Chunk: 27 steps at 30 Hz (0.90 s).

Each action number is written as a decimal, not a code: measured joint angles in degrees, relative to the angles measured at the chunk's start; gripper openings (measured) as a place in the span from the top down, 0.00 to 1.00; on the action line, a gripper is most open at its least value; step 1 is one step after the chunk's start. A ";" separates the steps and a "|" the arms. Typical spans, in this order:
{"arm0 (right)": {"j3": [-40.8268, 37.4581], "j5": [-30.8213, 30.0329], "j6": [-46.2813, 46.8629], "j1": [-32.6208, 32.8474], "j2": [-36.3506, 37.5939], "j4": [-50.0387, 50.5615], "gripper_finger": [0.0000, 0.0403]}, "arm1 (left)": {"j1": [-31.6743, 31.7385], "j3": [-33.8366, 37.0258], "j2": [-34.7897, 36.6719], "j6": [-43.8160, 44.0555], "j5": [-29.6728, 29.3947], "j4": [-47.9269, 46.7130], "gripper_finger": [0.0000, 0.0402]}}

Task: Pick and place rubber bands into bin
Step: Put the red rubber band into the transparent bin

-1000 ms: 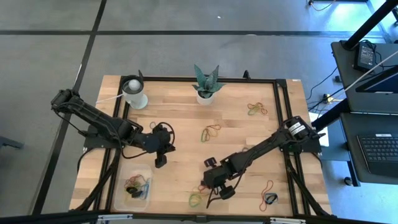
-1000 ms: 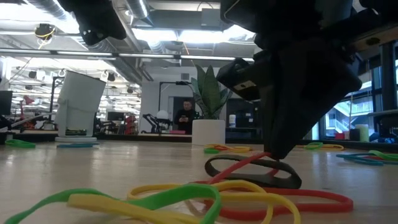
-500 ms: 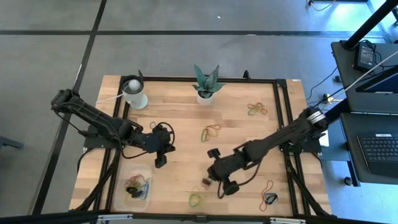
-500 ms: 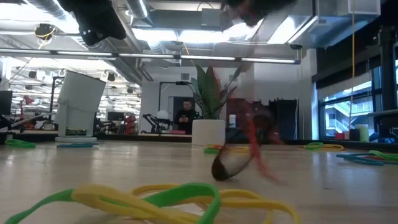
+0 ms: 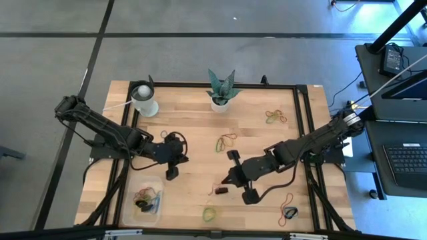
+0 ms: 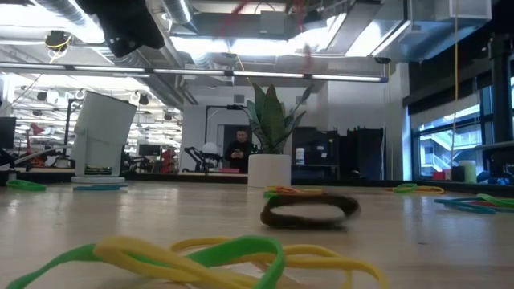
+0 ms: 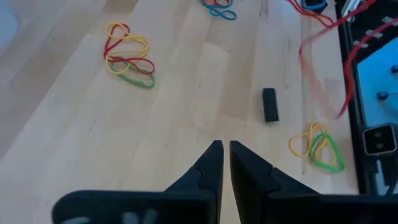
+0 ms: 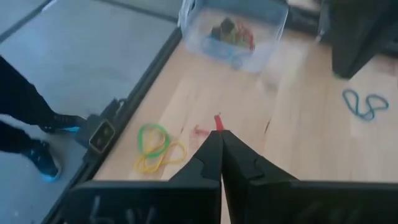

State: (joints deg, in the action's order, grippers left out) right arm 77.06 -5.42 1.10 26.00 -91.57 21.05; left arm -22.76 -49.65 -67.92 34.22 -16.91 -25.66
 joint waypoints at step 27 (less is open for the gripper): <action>45.45 -4.01 -0.03 -4.46 -37.08 -15.58 1.00 | 3.80 17.86 30.90 -19.97 -4.42 5.01 1.00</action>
State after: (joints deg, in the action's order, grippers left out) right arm 122.51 -9.43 1.07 21.53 -128.65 5.47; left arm -18.96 -31.79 -37.02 14.25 -21.33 -20.64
